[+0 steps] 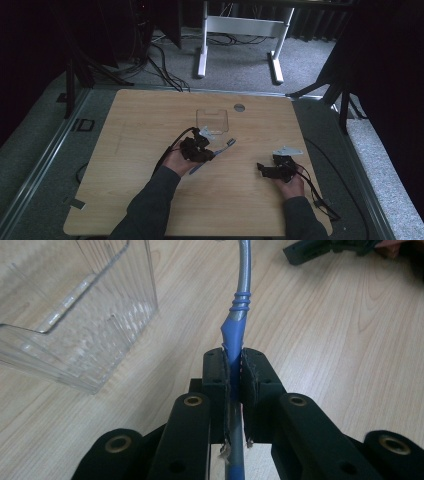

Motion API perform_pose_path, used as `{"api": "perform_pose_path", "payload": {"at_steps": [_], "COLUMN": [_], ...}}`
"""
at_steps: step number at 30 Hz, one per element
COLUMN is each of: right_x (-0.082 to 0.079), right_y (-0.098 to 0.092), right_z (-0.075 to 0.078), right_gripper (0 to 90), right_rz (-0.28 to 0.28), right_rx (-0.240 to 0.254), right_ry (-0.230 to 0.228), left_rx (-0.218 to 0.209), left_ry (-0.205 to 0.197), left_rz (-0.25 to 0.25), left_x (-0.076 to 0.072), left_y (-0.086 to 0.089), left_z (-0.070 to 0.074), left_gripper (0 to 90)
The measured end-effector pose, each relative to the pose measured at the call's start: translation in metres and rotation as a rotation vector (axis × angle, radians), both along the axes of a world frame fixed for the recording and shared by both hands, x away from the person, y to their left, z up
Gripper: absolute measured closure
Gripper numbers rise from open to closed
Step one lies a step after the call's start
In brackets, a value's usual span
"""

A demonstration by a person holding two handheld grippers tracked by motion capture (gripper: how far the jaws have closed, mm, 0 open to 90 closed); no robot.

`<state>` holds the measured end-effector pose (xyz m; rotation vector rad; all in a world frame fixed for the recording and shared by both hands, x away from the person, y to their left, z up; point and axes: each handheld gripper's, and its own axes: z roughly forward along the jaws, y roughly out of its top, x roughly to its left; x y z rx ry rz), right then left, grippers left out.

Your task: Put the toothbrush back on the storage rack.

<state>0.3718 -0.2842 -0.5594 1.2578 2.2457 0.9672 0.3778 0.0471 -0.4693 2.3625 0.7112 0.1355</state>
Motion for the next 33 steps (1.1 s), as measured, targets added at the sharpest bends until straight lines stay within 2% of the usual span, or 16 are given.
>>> {"api": "perform_pose_path", "payload": {"at_steps": [10,33], "right_x": [0.000,0.000], "right_y": [0.000,0.000], "right_z": [0.000,0.000], "right_gripper": [19.6,19.6], "right_rz": [0.000,0.000], "right_rx": [0.000,0.000], "right_ry": [0.002,0.002], "left_rx": [-0.048,-0.126], "left_ry": [-0.024,-0.091], "left_rz": [0.024,0.055], "left_x": [0.000,-0.002], "left_y": [0.006,0.013], "left_z": [0.006,0.018], "left_gripper": [81.9,81.8]}}
